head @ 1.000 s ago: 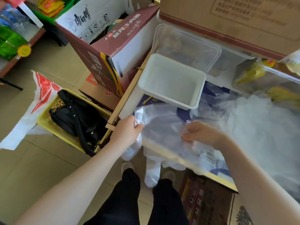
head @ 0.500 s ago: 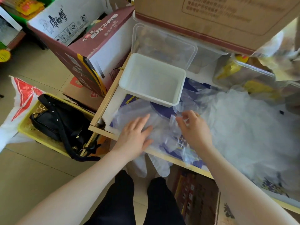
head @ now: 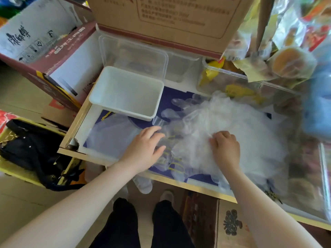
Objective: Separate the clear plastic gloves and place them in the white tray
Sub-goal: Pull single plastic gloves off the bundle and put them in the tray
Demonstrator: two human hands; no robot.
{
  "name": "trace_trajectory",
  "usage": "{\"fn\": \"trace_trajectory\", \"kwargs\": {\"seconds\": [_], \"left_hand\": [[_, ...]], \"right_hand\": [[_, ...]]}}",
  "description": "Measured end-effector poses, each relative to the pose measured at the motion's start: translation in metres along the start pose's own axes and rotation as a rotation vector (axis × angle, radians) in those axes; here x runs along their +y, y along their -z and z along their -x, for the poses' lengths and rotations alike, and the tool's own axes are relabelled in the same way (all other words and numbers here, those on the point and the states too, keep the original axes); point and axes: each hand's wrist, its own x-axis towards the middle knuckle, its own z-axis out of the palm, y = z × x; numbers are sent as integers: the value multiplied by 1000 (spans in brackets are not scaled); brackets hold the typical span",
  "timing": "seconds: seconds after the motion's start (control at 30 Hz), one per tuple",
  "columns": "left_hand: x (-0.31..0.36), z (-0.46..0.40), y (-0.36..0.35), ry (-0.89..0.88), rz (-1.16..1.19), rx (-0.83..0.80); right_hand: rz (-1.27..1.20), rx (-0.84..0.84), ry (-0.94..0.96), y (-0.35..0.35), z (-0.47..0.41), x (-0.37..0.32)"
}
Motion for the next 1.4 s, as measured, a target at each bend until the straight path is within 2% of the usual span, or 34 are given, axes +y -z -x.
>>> {"fn": "trace_trajectory", "kwargs": {"seconds": [0.1,0.17,0.23,0.33,0.5,0.57,0.6,0.73,0.8,0.93,1.07,1.13,1.2,1.23,1.3,1.37,1.4], "left_hand": [[31,-24,-3,65,237,23],[54,-42,-3,97,409,39],[76,-62,0,121,529,37],[94,-90,0,102,475,36],[96,-109,-12,240,413,-256],[94,-109,-16,189,441,-242],[94,-107,-16,169,515,-203],[99,-103,-3,97,805,-67],[102,-102,2,56,841,-59],[109,-101,6,56,869,-83],[103,-100,8,98,822,-45],[95,-94,11,138,733,-32],[84,-86,12,203,540,-59],[78,-81,13,242,430,-61],[71,-71,16,252,320,50],[77,-58,27,160,413,198],[84,-51,33,111,528,222]], "right_hand": [[-122,232,84,25,-5,6],[-135,371,222,45,1,10],[-92,434,395,61,9,15],[-127,420,506,64,18,24],[-257,332,424,54,21,42],[-426,298,343,55,23,44],[-556,274,236,58,25,42],[-1168,176,-438,72,18,30],[-1472,107,-606,78,4,31],[-1380,22,-455,85,-14,32],[-1457,125,-328,104,-25,29],[-1500,163,-349,120,-28,27],[-1497,197,-328,131,-29,25],[-1468,210,-302,135,-28,22],[-1278,259,-220,139,-24,11],[-1040,289,-104,140,-15,-9],[-957,264,-40,138,-9,-21]]}}
